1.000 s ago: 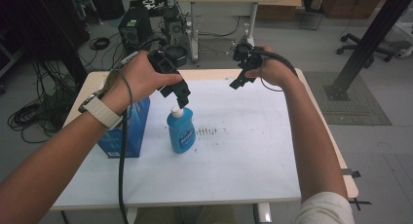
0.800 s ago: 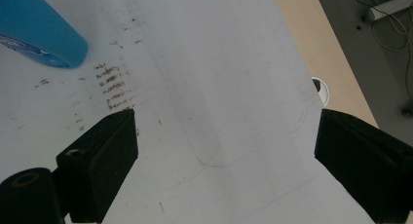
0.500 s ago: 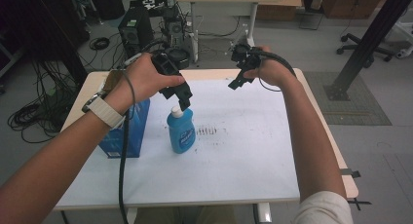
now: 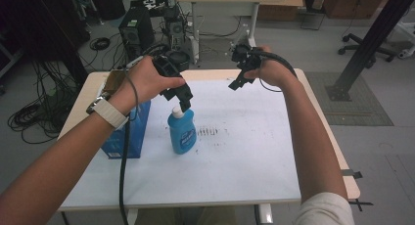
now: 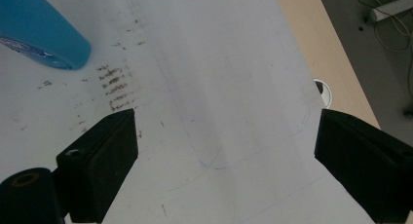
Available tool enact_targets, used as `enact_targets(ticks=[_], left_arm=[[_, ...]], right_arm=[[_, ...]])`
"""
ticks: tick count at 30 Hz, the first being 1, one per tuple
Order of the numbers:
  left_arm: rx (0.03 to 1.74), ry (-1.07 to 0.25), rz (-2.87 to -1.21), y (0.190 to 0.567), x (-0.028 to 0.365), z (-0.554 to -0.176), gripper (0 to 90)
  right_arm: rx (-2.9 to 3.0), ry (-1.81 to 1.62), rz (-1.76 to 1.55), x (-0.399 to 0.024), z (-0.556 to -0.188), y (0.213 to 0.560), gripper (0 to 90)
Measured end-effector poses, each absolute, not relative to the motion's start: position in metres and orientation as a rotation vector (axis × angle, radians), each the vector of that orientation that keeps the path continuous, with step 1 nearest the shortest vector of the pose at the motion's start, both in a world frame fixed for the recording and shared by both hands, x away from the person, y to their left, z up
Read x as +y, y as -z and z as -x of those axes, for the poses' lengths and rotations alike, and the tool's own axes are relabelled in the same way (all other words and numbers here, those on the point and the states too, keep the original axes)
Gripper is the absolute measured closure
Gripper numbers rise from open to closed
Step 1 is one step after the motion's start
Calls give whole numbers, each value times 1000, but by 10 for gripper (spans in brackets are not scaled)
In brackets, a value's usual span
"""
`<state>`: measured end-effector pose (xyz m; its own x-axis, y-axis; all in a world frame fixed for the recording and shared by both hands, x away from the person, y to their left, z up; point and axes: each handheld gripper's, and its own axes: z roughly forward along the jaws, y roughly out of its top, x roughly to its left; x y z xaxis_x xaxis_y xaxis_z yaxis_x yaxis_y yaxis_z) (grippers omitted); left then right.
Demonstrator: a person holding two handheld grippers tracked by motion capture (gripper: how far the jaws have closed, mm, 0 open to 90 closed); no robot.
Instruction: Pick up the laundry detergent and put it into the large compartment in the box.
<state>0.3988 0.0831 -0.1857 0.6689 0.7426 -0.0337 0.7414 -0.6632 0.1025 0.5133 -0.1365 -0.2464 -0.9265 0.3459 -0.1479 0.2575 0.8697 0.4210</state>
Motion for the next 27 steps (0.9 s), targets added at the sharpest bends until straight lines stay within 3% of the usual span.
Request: enact_targets(ticks=[19,27], left_arm=[[1245,17,-2768,210,84,-408,48],[1268,-5,-2776,218,81,-408,82]], right_arm=[[2831,-582,-459,-135,-516,249,87],[2834,-586,-454,-133,-516,250,88]])
